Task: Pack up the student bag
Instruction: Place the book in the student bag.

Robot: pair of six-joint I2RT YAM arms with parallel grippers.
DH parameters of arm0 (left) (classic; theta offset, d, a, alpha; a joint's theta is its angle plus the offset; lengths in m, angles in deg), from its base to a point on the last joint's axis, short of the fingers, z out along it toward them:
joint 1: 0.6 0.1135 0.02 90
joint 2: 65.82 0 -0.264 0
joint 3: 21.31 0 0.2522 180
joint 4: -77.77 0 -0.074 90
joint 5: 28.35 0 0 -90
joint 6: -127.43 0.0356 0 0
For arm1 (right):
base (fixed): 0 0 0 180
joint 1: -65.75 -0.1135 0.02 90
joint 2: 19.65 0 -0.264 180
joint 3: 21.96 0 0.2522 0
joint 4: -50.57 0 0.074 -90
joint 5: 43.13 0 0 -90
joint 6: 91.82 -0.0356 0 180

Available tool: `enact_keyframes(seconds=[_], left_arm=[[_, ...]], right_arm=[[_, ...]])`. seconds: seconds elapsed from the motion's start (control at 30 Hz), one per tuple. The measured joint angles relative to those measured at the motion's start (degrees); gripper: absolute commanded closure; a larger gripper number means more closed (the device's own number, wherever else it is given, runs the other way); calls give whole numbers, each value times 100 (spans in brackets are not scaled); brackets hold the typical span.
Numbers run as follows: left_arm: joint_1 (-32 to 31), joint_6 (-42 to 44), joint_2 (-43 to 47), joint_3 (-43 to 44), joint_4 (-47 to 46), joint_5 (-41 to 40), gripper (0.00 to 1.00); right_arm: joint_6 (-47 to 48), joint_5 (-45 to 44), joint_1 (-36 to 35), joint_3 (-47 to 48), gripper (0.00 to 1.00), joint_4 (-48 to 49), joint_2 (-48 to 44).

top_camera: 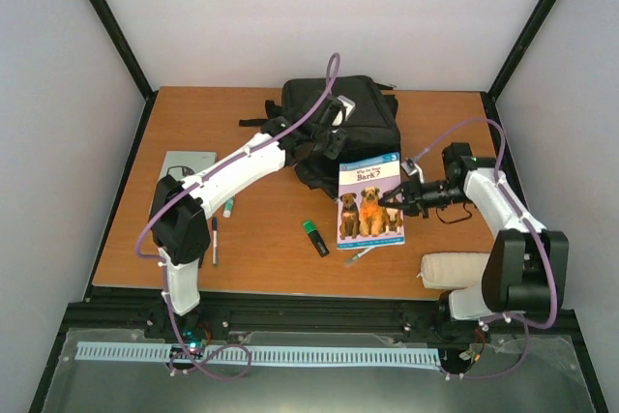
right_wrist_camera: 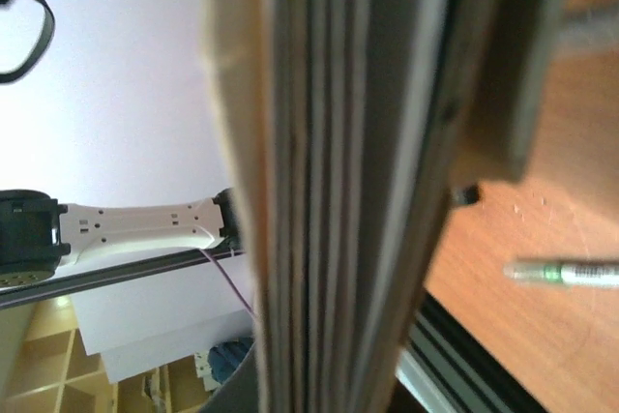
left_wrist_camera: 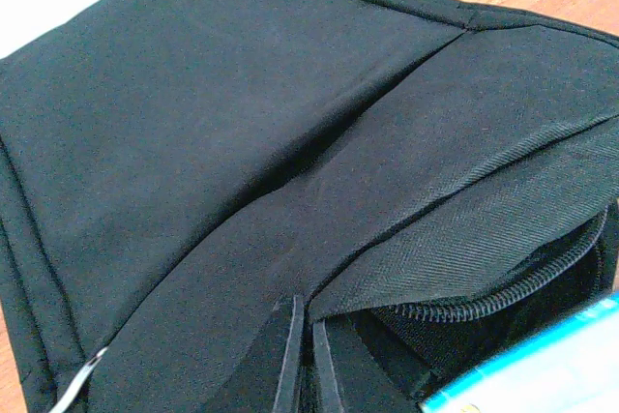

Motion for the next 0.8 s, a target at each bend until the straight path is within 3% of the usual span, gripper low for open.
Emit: enact_keyframes(seconds=[0.43,0.8], left_arm=[[35,15,385,-533,-251,164,99],[59,9,511,-756,-422,247,99]], right_arm=[[46,11,-673,1196,97,507,1816],[-278,162,-678,1008,97,1027,2061]])
